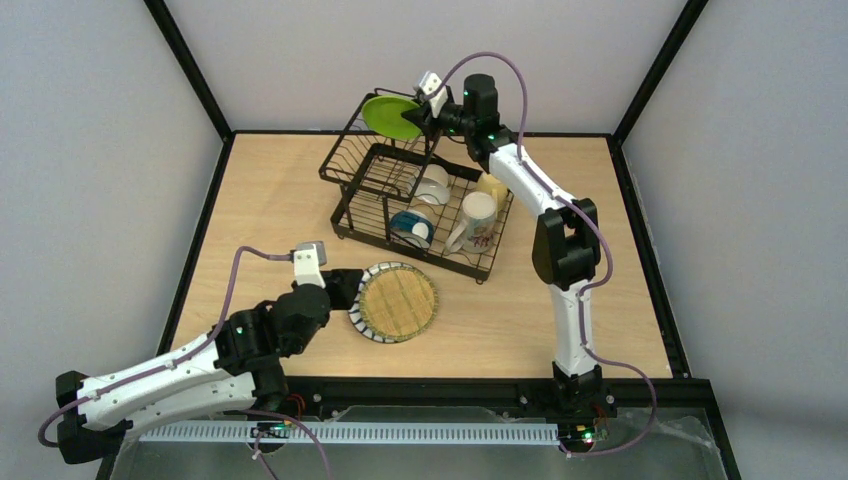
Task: Load the mixed dishes into the dish rack
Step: Insert the plate into the dish rack, then grab the plate from the plate.
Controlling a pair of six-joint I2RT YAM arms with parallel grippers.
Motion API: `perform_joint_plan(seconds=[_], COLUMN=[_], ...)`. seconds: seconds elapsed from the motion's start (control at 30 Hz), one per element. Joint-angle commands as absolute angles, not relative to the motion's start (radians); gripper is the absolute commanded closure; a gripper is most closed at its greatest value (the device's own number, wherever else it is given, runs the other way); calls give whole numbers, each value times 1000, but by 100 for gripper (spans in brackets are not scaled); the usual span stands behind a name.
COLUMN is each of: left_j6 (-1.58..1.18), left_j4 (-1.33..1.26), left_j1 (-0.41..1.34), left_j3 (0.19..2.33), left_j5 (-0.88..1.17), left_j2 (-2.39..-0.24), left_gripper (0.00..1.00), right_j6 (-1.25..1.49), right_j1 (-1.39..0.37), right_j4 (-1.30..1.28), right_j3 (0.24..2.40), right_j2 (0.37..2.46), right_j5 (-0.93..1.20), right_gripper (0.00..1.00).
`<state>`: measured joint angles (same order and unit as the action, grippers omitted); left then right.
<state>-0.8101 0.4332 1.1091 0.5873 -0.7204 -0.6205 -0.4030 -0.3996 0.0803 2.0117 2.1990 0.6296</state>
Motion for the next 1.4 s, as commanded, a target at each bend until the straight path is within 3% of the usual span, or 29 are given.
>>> perform_joint_plan(seconds=[0.0, 0.7, 1.37], left_j6=[-805, -862, -943], left_j4=[428, 492, 653], left_j1=[1103, 1103, 1103], left_j3=[578, 630, 683], left_j5=[-726, -668, -616], left_j2=[-614, -624, -587], left_gripper=[6, 5, 4], right_j6=[-396, -360, -183], right_j1=[-397, -397, -435], right_j4=[114, 40, 14], right_j3=[2025, 2078, 2053], right_j2=[2199, 2103, 1904], right_j5=[635, 653, 616], right_gripper=[41, 27, 27])
